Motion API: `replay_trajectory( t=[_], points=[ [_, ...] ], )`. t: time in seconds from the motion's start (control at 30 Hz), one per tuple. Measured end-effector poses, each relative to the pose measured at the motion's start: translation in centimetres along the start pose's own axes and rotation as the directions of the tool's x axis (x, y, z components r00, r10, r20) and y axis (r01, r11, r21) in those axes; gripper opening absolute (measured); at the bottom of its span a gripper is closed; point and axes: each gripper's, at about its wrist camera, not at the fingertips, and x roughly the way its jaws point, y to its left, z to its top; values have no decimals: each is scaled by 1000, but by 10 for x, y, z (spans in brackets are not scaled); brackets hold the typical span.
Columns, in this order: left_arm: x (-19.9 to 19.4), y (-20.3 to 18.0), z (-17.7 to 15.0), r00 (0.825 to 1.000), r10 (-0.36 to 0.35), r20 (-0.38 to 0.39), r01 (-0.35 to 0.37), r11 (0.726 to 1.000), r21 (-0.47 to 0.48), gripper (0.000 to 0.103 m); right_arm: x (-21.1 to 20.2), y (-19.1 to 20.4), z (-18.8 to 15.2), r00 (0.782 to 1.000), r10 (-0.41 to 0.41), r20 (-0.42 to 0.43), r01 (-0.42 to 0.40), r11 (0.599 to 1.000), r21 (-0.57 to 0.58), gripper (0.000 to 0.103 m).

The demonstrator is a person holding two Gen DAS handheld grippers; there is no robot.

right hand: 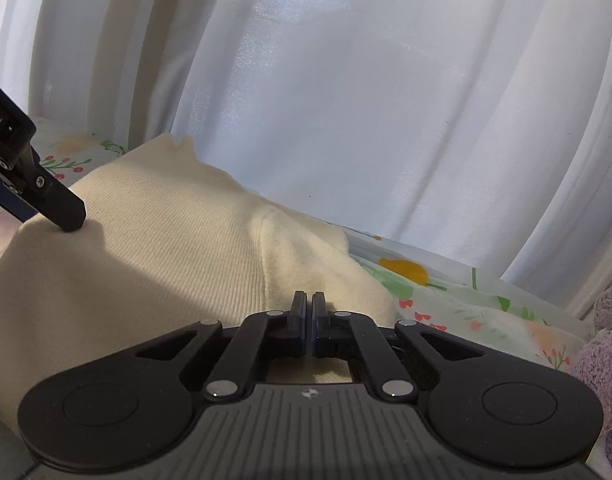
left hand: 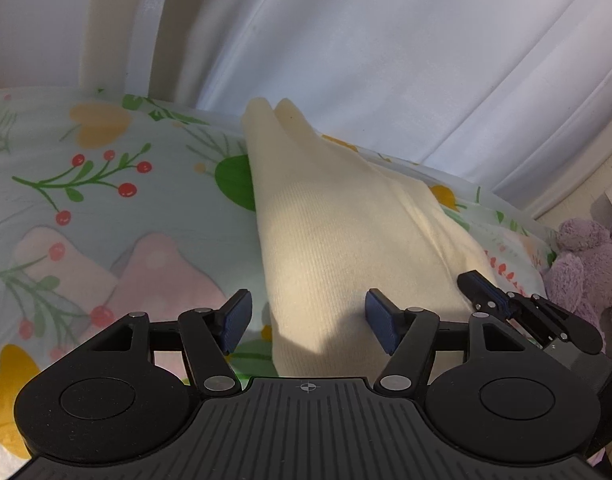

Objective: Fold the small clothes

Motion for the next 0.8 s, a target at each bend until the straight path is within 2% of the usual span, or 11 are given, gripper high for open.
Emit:
replay_trajectory(
  t=[0.03,0.1,0.17,0.2,0.23,0.27,0.37,0.43,0.53,0.67,0.8],
  points=[
    [0,3,1,1000,-13,-3,13,1000,-4,68,-2,-5,4,1000,18,-13,-17,1000,23,0],
    [-1,11,3,999,-37,-4,37,999,-21,69,-14,-28,9,995,102,-5,-100,979,176,1],
    [-1,21,5,997,-76,-9,76,996,-53,69,-21,-59,5,988,154,2,-145,926,348,18],
    [0,25,6,995,-101,-17,99,993,-66,69,-22,-75,0,984,176,-4,-157,891,426,42],
    [3,28,7,992,-125,-26,122,989,-78,69,-19,-94,-9,975,222,-21,-179,834,523,63],
    [6,30,8,987,-153,-39,149,985,-87,69,-15,-107,-16,963,267,-27,-201,787,583,64],
    [19,32,9,976,-206,-71,195,972,-129,69,3,-135,-39,899,438,-18,-283,612,738,64],
    [27,34,10,973,-218,-79,202,965,-168,69,11,-139,-47,879,477,6,-306,553,775,64],
    [31,34,11,971,-227,-71,212,961,-179,69,20,-139,-50,863,504,38,-338,519,785,66],
    [34,32,14,972,-223,-73,209,965,-158,66,26,-137,-43,847,530,44,-363,516,776,64],
    [35,32,15,973,-217,-76,204,967,-152,64,27,-130,-36,846,534,16,-366,558,745,60]
  ],
)
